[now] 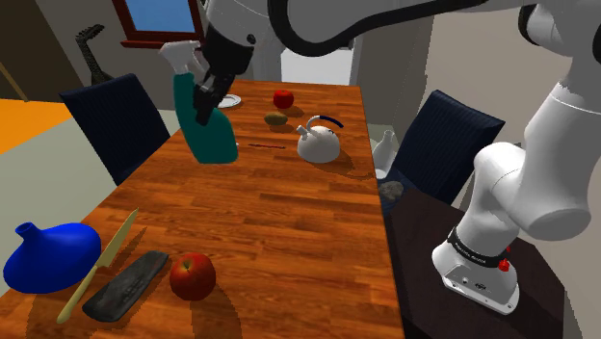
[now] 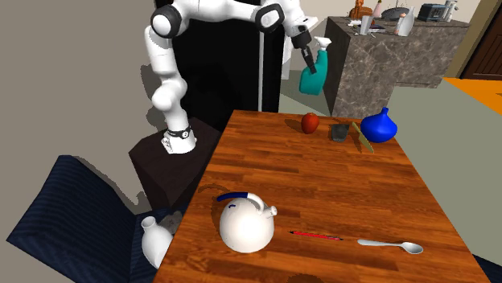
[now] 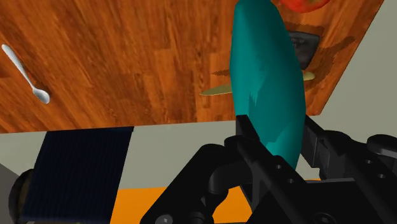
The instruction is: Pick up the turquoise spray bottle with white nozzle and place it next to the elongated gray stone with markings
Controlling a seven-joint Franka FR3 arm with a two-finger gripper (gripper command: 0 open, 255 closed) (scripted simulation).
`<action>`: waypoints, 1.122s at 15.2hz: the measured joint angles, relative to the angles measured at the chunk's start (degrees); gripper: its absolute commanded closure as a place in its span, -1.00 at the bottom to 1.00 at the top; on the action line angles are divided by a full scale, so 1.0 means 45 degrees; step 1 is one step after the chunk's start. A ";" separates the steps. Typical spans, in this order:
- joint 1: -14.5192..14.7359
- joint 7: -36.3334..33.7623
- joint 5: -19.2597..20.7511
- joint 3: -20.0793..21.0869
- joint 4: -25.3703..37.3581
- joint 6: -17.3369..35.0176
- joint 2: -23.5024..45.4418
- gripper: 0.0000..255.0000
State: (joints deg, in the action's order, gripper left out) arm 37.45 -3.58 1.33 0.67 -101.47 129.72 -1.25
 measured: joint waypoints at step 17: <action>0.2925 -0.4799 0.2894 0.1412 0.7214 -0.2467 0.5265 1.00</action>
State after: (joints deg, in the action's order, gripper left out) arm 50.62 -25.17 14.35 7.02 -69.01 118.62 22.45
